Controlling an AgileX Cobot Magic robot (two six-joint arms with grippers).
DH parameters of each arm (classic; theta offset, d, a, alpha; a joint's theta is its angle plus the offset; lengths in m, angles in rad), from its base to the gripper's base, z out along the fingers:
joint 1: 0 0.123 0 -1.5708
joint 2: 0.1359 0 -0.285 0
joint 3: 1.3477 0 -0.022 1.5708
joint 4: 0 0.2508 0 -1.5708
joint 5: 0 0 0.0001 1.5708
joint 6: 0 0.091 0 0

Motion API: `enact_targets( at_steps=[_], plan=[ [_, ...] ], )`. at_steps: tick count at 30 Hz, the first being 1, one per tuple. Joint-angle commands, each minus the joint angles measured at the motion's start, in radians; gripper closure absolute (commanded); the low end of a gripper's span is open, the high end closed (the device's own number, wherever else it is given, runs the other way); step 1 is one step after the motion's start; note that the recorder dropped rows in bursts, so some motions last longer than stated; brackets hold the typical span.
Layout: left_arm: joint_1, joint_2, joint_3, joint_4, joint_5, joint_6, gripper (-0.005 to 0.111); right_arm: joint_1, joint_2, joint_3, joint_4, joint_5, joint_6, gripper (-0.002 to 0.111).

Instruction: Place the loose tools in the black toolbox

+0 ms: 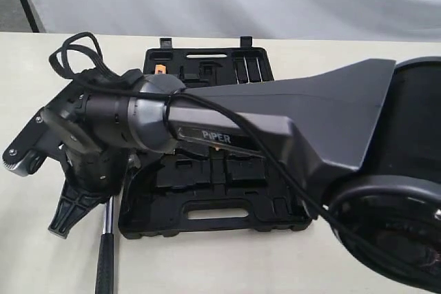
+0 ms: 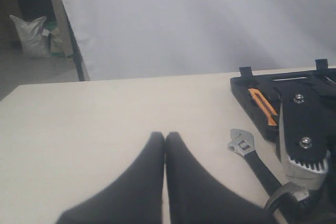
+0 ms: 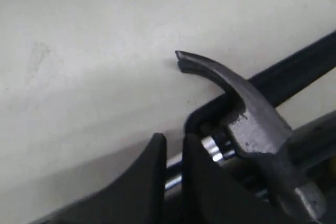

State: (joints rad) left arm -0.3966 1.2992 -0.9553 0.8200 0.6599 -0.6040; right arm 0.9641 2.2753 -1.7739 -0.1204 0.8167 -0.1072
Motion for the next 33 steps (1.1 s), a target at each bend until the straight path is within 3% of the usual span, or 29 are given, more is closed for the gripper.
enact_targets(
  at_steps=[1,8,12,15,17,21,33],
  plan=[
    [0.003,-0.008,0.009,-0.014,-0.017,-0.010,0.105,0.015,0.058,0.013,0.048,0.004,0.006,0.109],
    [0.003,-0.008,0.009,-0.014,-0.017,-0.010,0.105,0.064,0.054,-0.019,0.050,0.028,-0.021,0.109],
    [0.003,-0.008,0.009,-0.014,-0.017,-0.010,0.105,0.064,0.018,-0.055,-0.008,0.039,0.120,0.107],
    [0.003,-0.008,0.009,-0.014,-0.017,-0.010,0.105,0.064,-0.001,-0.069,-0.172,0.082,0.306,0.093],
    [0.003,-0.008,0.009,-0.014,-0.017,-0.010,0.105,0.064,-0.001,-0.074,-0.253,0.129,0.419,0.077],
    [0.003,-0.008,0.009,-0.014,-0.017,-0.010,0.105,0.060,0.006,-0.074,-0.275,0.177,0.451,0.055],
    [0.003,-0.008,0.009,-0.014,-0.017,-0.010,0.105,0.050,0.069,-0.074,-0.235,0.141,0.451,0.054]
  ],
)
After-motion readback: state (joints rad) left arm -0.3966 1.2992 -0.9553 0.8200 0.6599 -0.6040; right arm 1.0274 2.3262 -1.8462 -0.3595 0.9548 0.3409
